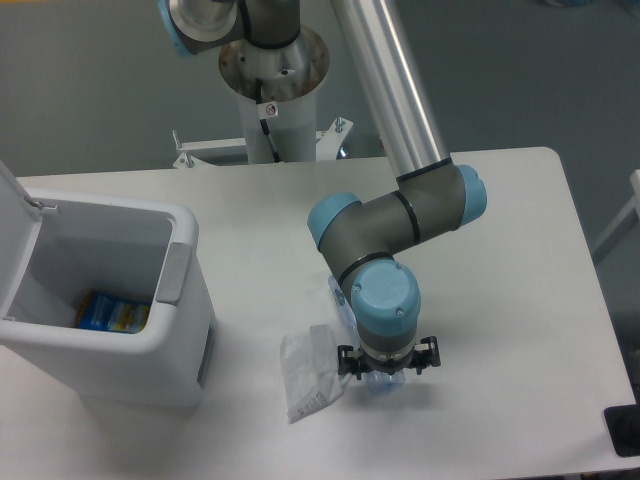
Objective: Place the trash in the trash can
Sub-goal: 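Lower the gripper over the bottle and close it around the bottle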
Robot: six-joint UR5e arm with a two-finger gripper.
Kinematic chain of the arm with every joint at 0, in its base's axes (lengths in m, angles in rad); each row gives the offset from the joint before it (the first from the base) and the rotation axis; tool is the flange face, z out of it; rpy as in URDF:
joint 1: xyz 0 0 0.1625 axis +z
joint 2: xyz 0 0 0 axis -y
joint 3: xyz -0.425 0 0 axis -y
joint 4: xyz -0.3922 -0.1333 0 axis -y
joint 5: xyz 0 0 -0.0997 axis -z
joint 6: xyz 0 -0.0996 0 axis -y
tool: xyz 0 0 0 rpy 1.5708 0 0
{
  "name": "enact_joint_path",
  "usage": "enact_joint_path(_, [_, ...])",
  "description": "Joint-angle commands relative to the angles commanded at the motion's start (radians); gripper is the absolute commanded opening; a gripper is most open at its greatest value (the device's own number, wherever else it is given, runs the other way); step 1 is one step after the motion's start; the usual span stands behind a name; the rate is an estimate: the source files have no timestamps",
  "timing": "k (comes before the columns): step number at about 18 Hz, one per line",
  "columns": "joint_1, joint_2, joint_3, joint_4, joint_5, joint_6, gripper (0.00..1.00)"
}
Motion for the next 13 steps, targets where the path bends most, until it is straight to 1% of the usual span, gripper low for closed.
enact_joint_path(1, [0.0,-0.008,0.006,-0.001,0.017,-0.008,0.96])
enact_joint_path(2, [-0.003,-0.009,0.008,-0.002,0.025,-0.014,0.9])
enact_joint_path(3, [-0.005,-0.009,0.008,-0.002,0.02,-0.015,0.81])
enact_joint_path(4, [-0.005,-0.009,0.005,-0.002,0.025,-0.014,0.78])
enact_joint_path(5, [-0.005,-0.012,0.005,0.0,0.029,-0.014,0.71])
enact_joint_path(6, [-0.005,-0.011,0.008,-0.001,0.026,-0.014,0.63])
enact_joint_path(8, [-0.005,-0.005,0.008,-0.003,0.02,-0.012,0.55])
enact_joint_path(9, [-0.005,-0.002,0.011,-0.005,0.017,-0.012,0.5])
enact_joint_path(10, [-0.005,0.003,0.015,-0.006,0.008,-0.011,0.48])
enact_joint_path(13, [0.0,0.024,0.015,-0.006,-0.055,-0.011,0.47])
